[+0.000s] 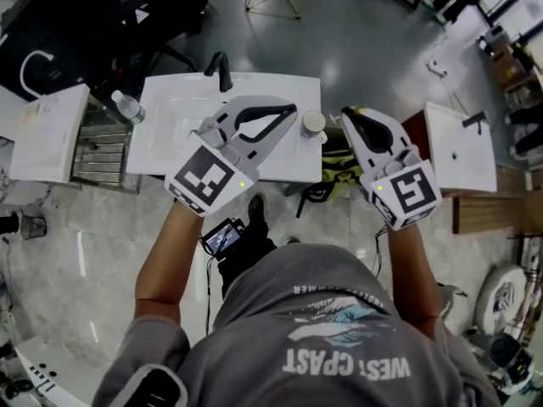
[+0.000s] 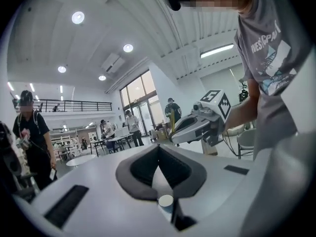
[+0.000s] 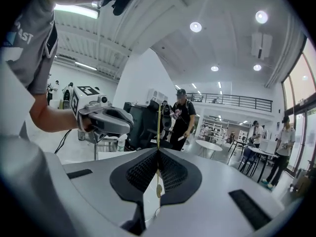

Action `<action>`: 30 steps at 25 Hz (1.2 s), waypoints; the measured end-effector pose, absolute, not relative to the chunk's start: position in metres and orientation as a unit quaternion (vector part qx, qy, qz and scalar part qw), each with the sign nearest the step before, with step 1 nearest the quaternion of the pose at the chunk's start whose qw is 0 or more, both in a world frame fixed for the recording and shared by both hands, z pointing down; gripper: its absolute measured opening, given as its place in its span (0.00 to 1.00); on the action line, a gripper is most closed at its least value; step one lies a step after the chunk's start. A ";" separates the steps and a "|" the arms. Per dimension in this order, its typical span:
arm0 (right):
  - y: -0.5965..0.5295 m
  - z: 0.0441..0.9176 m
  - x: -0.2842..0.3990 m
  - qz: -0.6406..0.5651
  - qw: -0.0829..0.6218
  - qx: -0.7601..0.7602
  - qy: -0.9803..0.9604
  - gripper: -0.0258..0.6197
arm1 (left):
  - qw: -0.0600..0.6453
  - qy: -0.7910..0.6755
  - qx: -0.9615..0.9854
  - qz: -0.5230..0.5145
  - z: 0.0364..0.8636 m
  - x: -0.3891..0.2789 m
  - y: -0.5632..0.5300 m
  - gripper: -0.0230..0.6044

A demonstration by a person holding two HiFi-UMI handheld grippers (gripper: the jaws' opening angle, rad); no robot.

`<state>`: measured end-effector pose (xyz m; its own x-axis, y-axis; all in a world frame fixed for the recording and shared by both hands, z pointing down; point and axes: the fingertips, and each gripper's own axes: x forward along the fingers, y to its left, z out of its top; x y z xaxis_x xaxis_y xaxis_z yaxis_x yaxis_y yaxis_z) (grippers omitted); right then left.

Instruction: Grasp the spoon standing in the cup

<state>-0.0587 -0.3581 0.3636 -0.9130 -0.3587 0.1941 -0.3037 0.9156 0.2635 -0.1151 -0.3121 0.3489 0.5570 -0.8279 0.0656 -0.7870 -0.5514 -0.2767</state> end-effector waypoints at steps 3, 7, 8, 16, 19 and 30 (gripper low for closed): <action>-0.342 0.347 -0.053 -0.133 0.108 0.164 -0.971 0.09 | 0.143 0.457 -0.872 -0.108 0.329 -0.108 -0.302 0.04; -0.326 0.331 -0.045 -0.150 0.096 0.161 -0.971 0.09 | 0.171 0.454 -0.867 -0.111 0.309 -0.099 -0.288 0.04; -0.323 0.328 -0.042 -0.154 0.094 0.161 -0.970 0.09 | 0.176 0.452 -0.867 -0.112 0.306 -0.096 -0.286 0.04; -0.306 0.326 -0.021 -0.172 0.104 0.151 -0.968 0.09 | 0.175 0.446 -0.870 -0.115 0.310 -0.065 -0.271 0.04; -0.305 0.325 -0.014 -0.170 0.099 0.150 -0.969 0.09 | 0.156 0.453 -0.871 -0.105 0.316 -0.059 -0.270 0.04; -0.316 0.330 -0.003 -0.152 0.095 0.151 -0.972 0.09 | 0.122 0.457 -0.875 -0.104 0.332 -0.046 -0.276 0.04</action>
